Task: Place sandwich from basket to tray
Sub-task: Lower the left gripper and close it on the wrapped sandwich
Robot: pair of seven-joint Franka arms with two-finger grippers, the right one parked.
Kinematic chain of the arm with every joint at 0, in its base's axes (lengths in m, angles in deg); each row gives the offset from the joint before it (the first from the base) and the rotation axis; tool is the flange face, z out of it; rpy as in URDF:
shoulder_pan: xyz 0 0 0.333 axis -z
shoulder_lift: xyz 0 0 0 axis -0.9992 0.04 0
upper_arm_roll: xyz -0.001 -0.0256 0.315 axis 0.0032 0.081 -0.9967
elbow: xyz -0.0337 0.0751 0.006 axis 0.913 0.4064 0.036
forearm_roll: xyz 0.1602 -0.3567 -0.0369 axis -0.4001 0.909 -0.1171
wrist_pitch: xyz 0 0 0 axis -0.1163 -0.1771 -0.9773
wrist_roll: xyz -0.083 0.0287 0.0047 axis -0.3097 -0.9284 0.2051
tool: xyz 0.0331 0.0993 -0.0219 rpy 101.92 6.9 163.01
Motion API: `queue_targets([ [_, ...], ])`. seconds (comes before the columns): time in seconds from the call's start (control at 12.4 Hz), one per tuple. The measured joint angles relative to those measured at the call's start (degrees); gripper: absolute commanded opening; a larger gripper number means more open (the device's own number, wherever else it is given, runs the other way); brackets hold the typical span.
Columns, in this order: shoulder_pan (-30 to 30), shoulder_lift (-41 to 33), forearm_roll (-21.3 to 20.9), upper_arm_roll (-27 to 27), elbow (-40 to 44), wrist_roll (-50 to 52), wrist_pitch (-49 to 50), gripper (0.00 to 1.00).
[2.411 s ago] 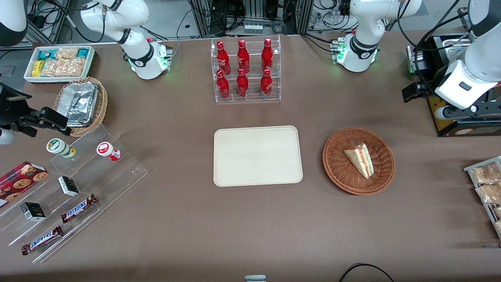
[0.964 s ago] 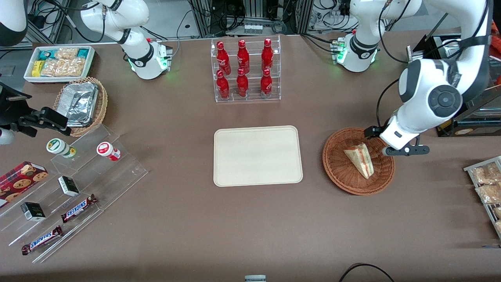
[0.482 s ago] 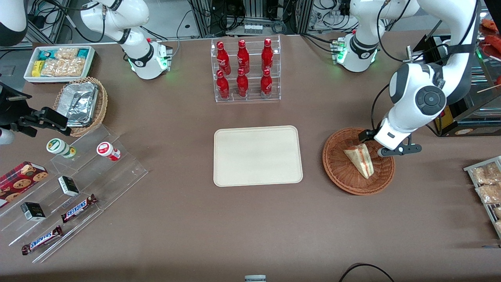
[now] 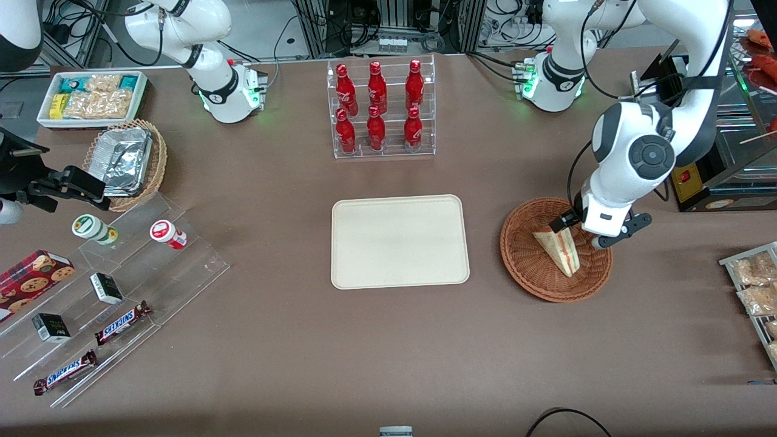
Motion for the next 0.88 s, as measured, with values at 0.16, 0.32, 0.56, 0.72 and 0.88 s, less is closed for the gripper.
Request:
queue_targets([
  [0.16, 1.2, 2.0, 0.0, 0.0, -0.2, 8.7, -3.4, 1.00],
  [0.32, 2.0, 4.0, 0.0, 0.0, -0.3, 11.8, -5.8, 1.00],
  [0.56, 1.9, 5.5, -0.3, -0.1, -0.4, 11.9, -6.5, 1.00],
  [0.72, 1.9, 5.9, -0.6, -0.2, -0.4, 11.7, -6.6, 1.00],
  [0.88, 1.9, 6.2, -0.7, -0.3, -0.4, 11.5, -6.7, 1.00],
])
